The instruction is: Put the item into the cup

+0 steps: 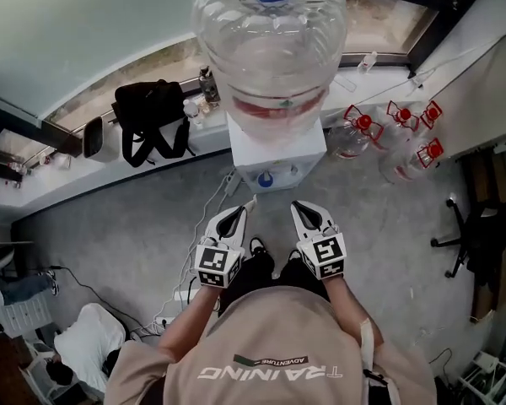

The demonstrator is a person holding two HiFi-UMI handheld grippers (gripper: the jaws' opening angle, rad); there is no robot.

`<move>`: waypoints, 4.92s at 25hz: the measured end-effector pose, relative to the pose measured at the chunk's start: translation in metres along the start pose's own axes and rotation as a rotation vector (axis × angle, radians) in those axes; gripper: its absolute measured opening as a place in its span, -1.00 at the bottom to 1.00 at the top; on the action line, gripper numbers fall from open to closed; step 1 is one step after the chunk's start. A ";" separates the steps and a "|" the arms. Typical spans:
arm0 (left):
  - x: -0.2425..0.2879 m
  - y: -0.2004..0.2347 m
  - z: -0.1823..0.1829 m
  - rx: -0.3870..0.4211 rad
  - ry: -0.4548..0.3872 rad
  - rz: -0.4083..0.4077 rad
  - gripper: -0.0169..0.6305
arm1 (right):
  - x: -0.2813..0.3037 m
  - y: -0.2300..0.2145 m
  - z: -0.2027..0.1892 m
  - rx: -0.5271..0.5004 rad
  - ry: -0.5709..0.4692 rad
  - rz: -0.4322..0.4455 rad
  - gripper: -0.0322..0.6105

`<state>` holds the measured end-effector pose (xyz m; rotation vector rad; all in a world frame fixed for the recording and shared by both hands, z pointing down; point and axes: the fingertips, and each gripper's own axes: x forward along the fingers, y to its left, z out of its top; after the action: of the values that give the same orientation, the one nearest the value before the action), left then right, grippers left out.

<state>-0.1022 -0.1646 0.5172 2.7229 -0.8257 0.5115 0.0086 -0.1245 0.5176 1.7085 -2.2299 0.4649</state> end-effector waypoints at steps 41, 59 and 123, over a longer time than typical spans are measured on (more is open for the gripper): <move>0.223 0.057 -0.259 -0.022 0.265 0.030 -0.92 | 0.200 -0.062 -0.252 0.102 0.074 -0.047 -0.87; 0.252 0.082 -0.272 -0.089 0.259 0.081 -0.92 | 0.212 -0.044 -0.278 0.209 0.090 -0.032 -0.87; 0.032 0.009 0.085 0.021 -0.125 0.027 -0.92 | 0.007 -0.032 0.102 0.059 -0.203 0.125 -0.87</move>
<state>-0.0608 -0.2159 0.4536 2.7905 -0.8930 0.3602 0.0340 -0.1810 0.4309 1.7210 -2.5010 0.4053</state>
